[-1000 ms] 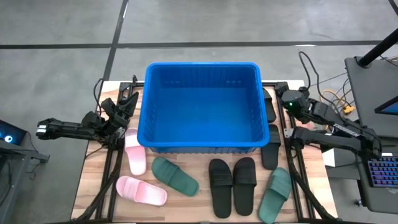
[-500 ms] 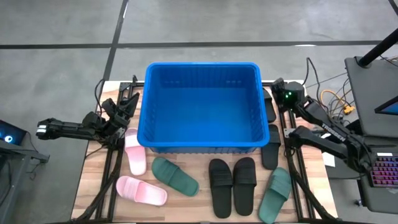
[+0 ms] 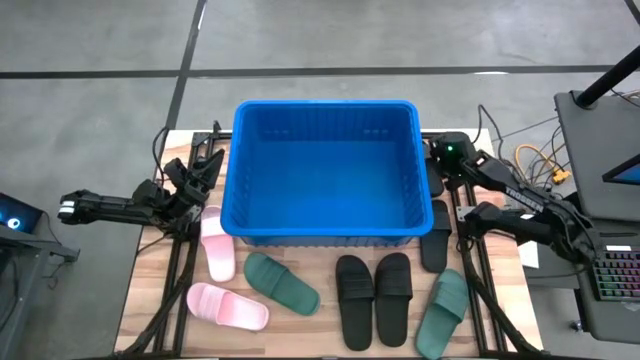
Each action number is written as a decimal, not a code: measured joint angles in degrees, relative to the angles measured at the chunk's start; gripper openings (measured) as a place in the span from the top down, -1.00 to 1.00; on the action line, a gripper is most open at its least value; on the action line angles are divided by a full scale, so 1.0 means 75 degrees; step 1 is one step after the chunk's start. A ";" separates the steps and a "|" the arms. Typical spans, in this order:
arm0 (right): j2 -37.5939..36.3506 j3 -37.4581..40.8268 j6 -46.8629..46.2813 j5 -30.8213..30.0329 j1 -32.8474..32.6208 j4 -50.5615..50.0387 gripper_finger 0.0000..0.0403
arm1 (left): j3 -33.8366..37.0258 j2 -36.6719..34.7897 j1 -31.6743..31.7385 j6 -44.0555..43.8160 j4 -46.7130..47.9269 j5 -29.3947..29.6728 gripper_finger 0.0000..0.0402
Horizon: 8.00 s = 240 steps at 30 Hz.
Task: Pick and place slides into bin
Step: Put the black slide into the blue container
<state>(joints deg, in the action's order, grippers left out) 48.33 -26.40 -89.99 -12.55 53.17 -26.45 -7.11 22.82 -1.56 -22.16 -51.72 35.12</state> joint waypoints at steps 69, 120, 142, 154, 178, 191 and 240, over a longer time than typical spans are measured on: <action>0.1171 0.0981 0.0699 -0.1344 0.0102 0.4315 0.95 | -0.0003 -0.0005 0.0006 -0.0008 -0.0032 0.0000 0.08; -0.0620 -0.3148 0.5770 0.1967 -0.0063 0.1671 0.96 | -0.1096 0.1534 0.0004 -0.0005 0.0056 -0.0726 -0.11; 0.1207 -0.5829 0.8213 0.2975 -0.1899 0.0017 0.96 | -0.6834 0.5283 0.0084 -0.0201 0.4913 -0.3279 -0.31; 0.2293 -0.5938 0.8436 0.2294 -0.2853 0.0917 0.96 | -0.8370 0.6506 0.0678 -0.0799 0.5635 -0.3901 -0.31; 0.3676 -0.6774 0.9462 0.1998 -0.3861 0.1786 0.96 | -0.8749 0.8013 0.0845 0.1589 0.5570 -0.4040 -0.30; 0.3516 -0.6790 0.9670 0.1862 -0.3990 0.1804 0.96 | -0.8638 0.7871 0.0875 0.2424 0.5562 -0.2067 -0.31; 0.3612 -0.6746 1.0036 0.1867 -0.5040 0.2780 0.96 | -0.8632 0.8100 0.1749 0.0420 0.4768 -0.3229 0.17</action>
<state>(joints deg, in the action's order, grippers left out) 75.42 -76.99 -14.72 1.45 15.37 -5.60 -71.85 83.57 11.56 -19.00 -15.97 10.90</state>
